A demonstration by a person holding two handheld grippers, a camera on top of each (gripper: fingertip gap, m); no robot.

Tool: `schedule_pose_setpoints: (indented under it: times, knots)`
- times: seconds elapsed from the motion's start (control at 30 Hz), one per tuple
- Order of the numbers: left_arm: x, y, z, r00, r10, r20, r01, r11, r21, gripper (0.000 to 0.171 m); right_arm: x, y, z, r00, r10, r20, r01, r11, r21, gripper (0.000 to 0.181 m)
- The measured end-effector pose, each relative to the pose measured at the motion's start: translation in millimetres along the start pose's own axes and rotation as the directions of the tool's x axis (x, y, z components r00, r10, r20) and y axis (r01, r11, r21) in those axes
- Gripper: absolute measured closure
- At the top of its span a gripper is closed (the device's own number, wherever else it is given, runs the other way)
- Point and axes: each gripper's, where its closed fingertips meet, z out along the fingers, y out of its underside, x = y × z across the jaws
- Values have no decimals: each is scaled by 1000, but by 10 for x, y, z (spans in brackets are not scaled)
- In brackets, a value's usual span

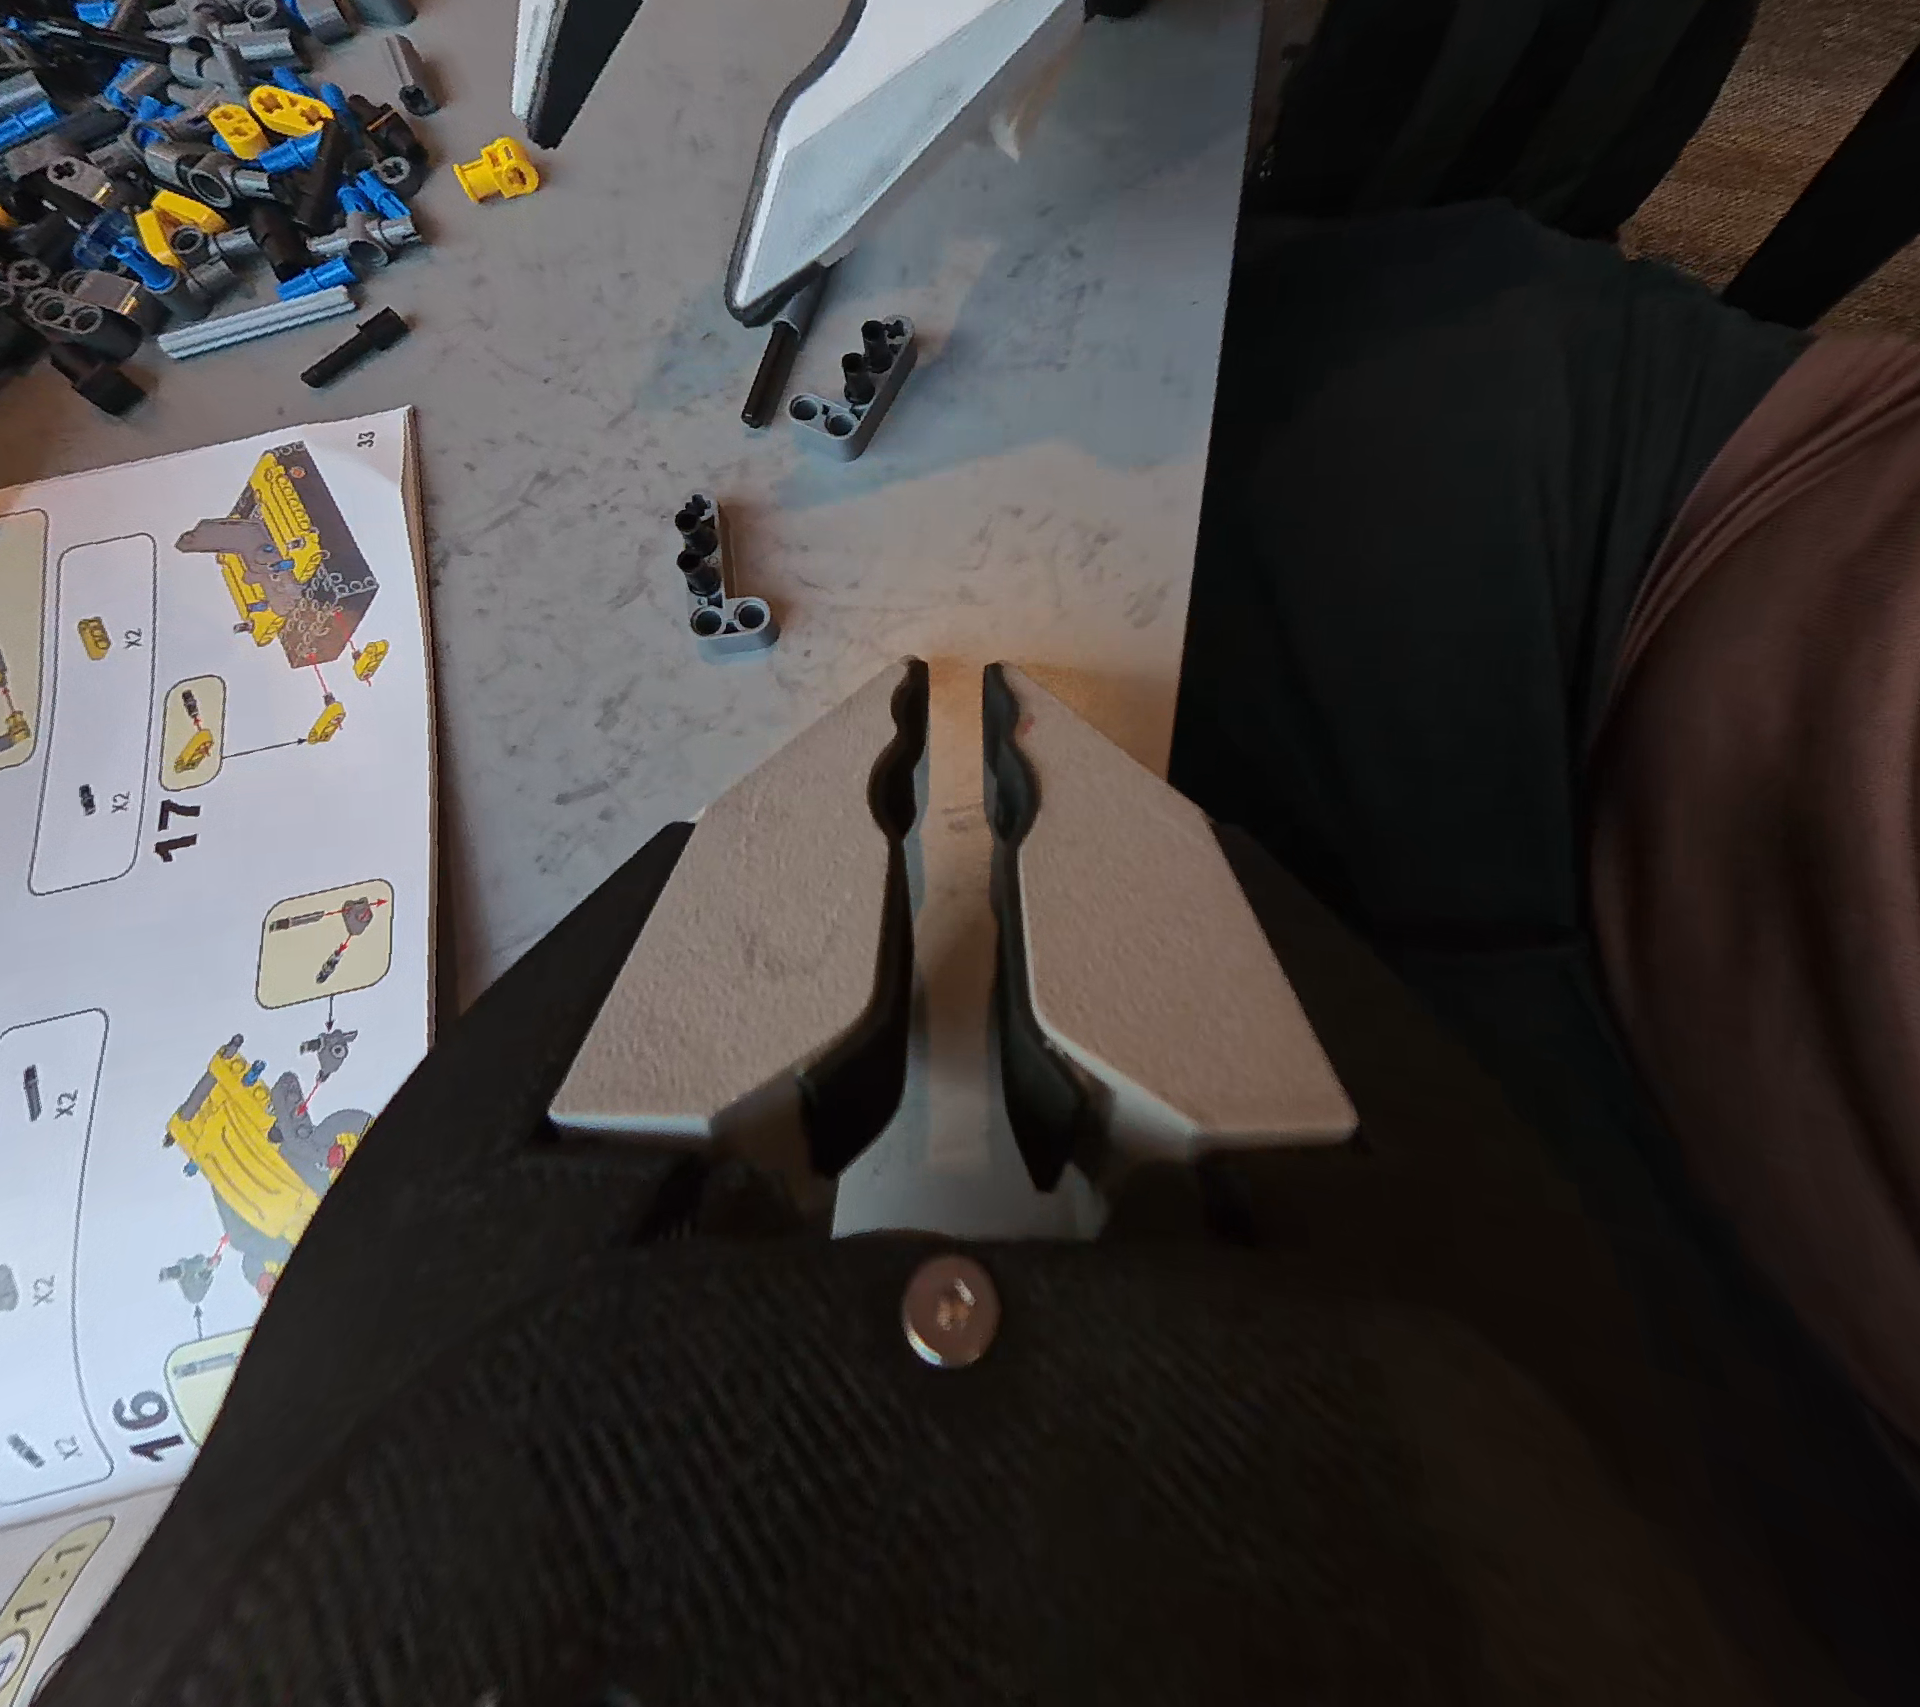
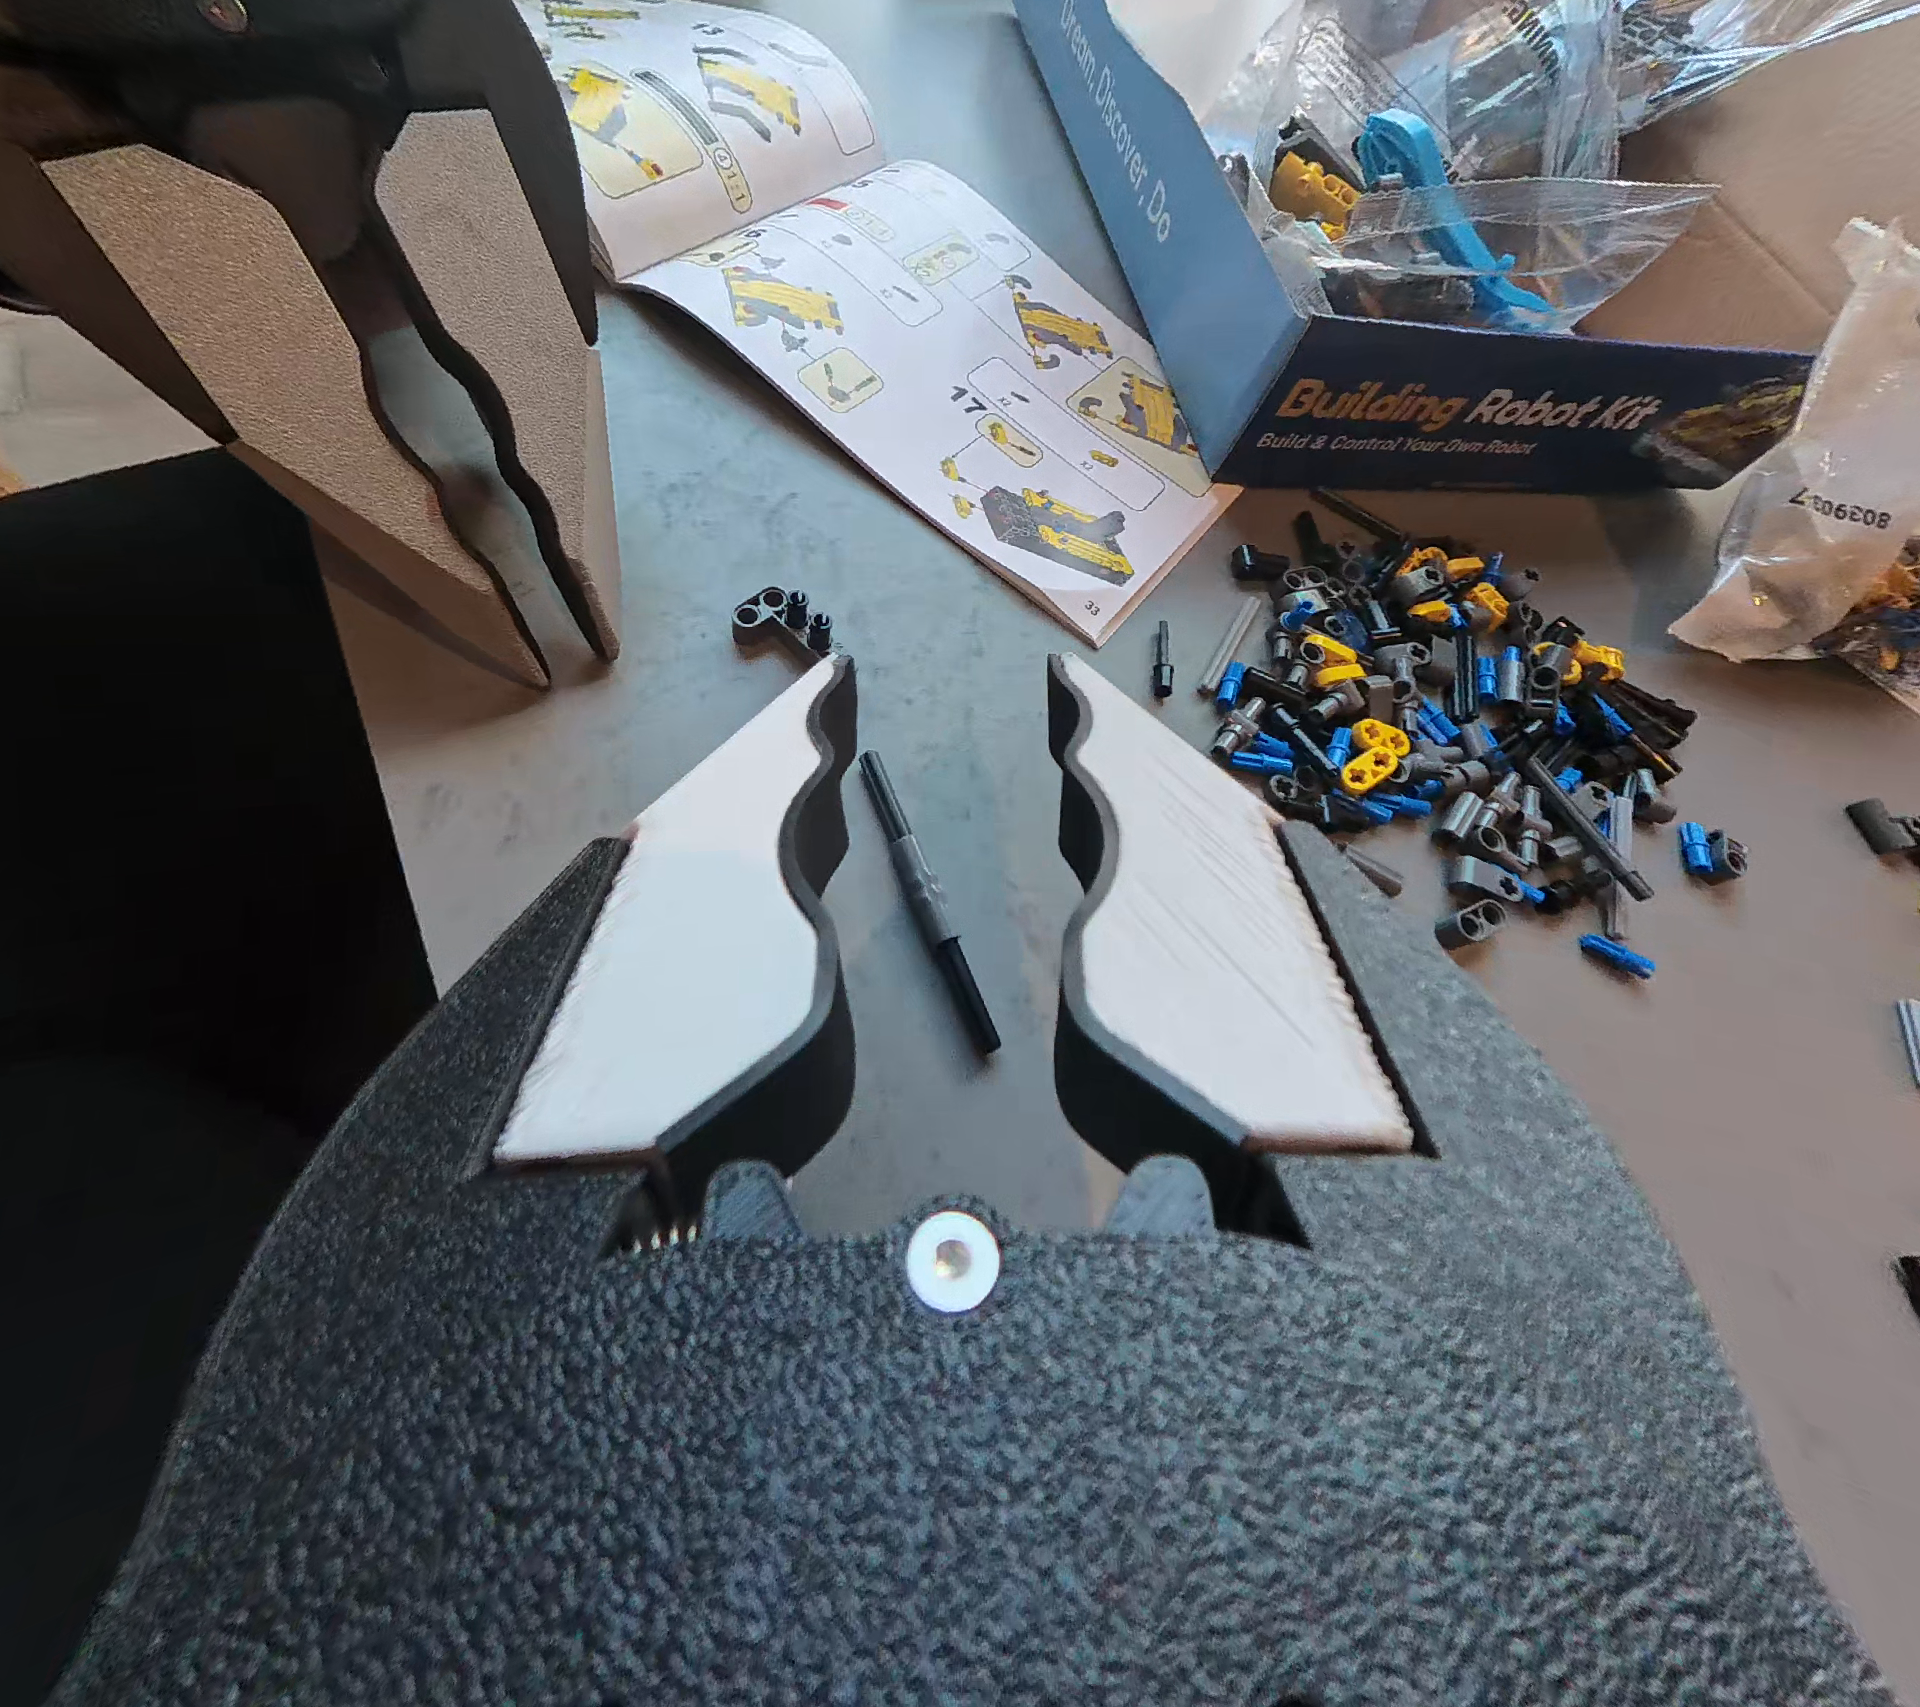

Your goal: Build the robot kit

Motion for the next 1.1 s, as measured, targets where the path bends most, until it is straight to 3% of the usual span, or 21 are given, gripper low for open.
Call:
schedule_pose_setpoints:
  times: [0.2, 0.33, 0.5, 1.1]
  knots:
    - [-20, -5, 9, 1000, -9, 7, 9, 1000, 0, 166, 2, -7, -9, 1000, 3, 0, -3, 1000, 8, 147]
    - [-186, -56, 67, 987, -21, 162, 22, 1000, -9, 171, 8, -7, -10, 1000, -3, -10, 3, 1000, 9, 148]
    - [-208, -70, 79, 946, 116, 301, -106, 993, -50, 171, 54, -12, -21, 999, 29, -19, -28, 999, 17, 149]
    - [-207, -64, 74, 972, 30, 234, -25, 999, -24, 171, 72, 3, -10, 999, 51, -10, -51, 999, 9, 149]
